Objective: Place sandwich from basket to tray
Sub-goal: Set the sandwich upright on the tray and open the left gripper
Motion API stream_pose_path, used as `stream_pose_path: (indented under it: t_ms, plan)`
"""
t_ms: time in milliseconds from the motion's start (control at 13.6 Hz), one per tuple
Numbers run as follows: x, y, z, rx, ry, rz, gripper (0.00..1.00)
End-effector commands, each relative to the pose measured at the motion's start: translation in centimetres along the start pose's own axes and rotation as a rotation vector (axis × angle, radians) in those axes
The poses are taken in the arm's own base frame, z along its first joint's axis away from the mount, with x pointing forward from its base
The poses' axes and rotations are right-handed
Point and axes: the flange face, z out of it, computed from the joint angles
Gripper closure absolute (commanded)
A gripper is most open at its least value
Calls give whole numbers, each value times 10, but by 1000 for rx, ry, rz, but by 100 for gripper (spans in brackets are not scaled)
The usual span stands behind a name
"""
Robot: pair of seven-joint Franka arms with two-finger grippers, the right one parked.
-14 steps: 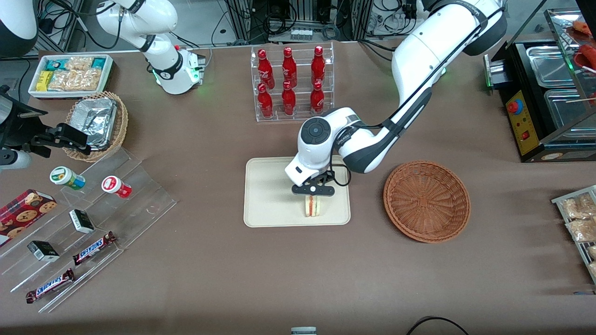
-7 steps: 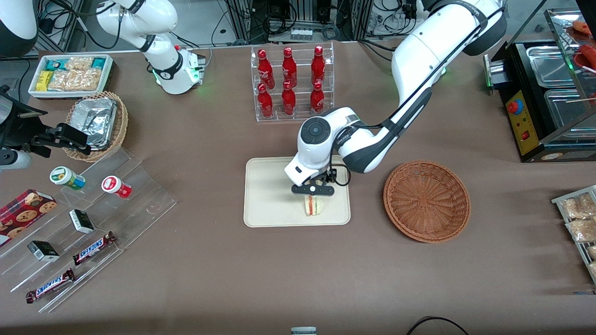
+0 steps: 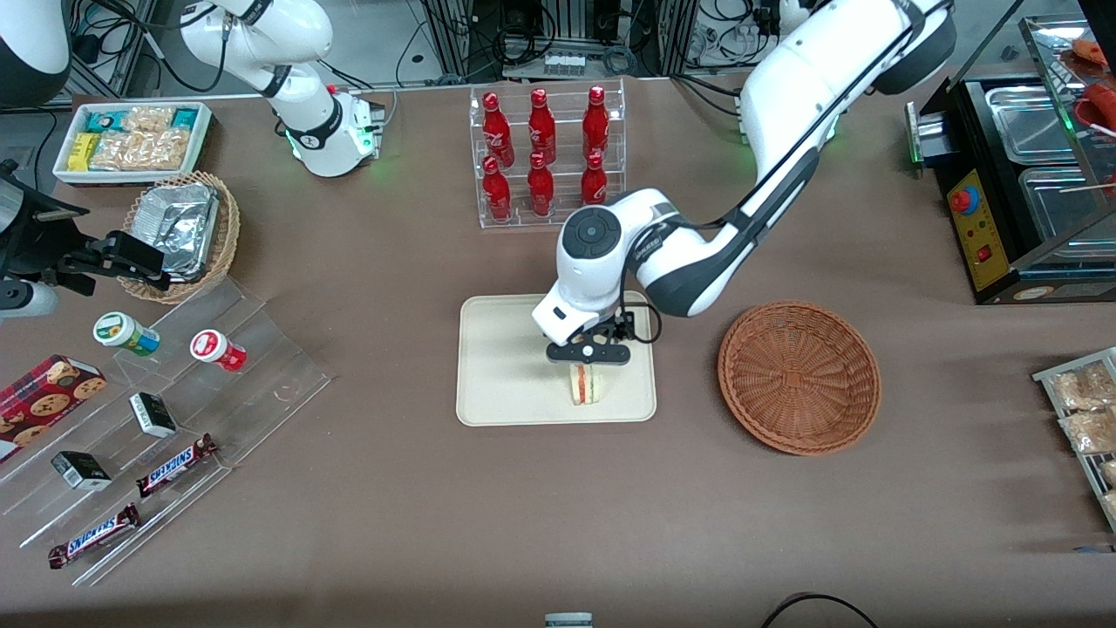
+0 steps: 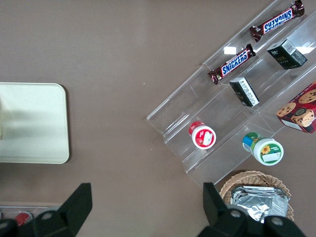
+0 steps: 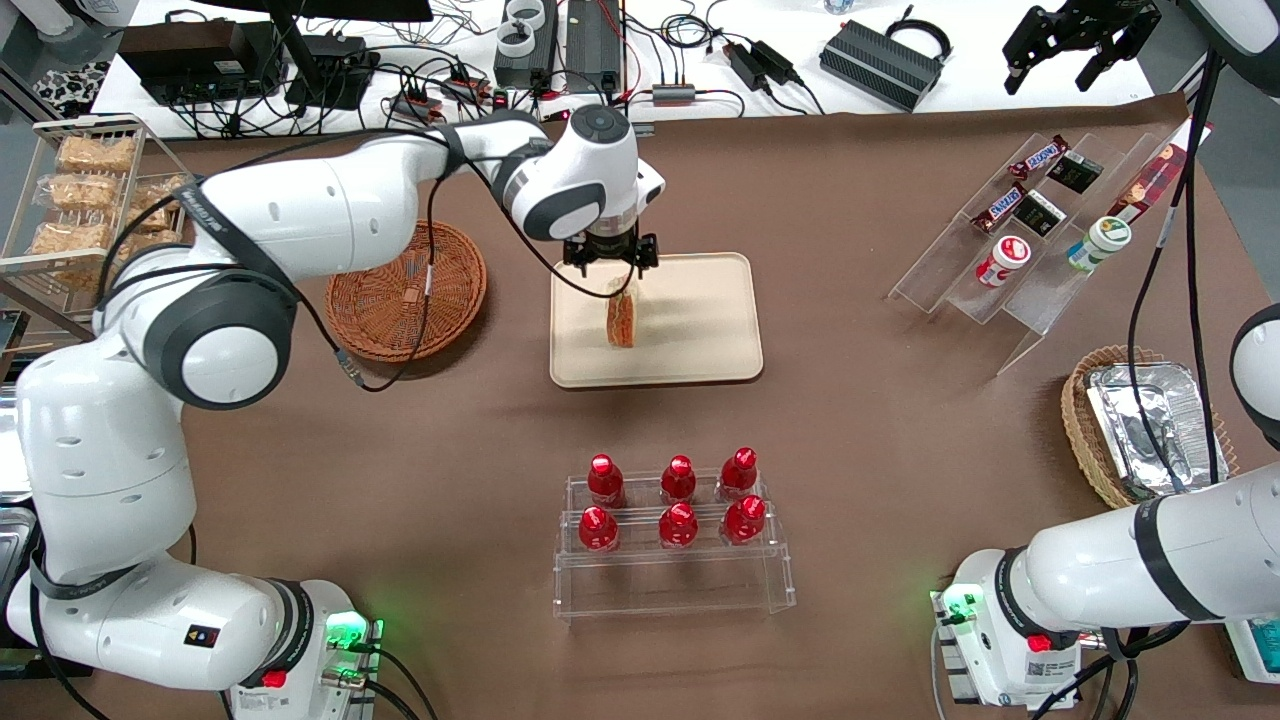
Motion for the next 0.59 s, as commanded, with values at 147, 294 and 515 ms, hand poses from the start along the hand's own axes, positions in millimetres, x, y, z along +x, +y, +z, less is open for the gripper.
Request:
stream_pose_path:
  t_ms: [147,294,515]
  plan:
    - [-5,-14,-57,14,-1,-47,0]
    - [-1,-21,-76,-11,-4,-80,0]
    - [2,-31,-104,-12,26,-103,0]
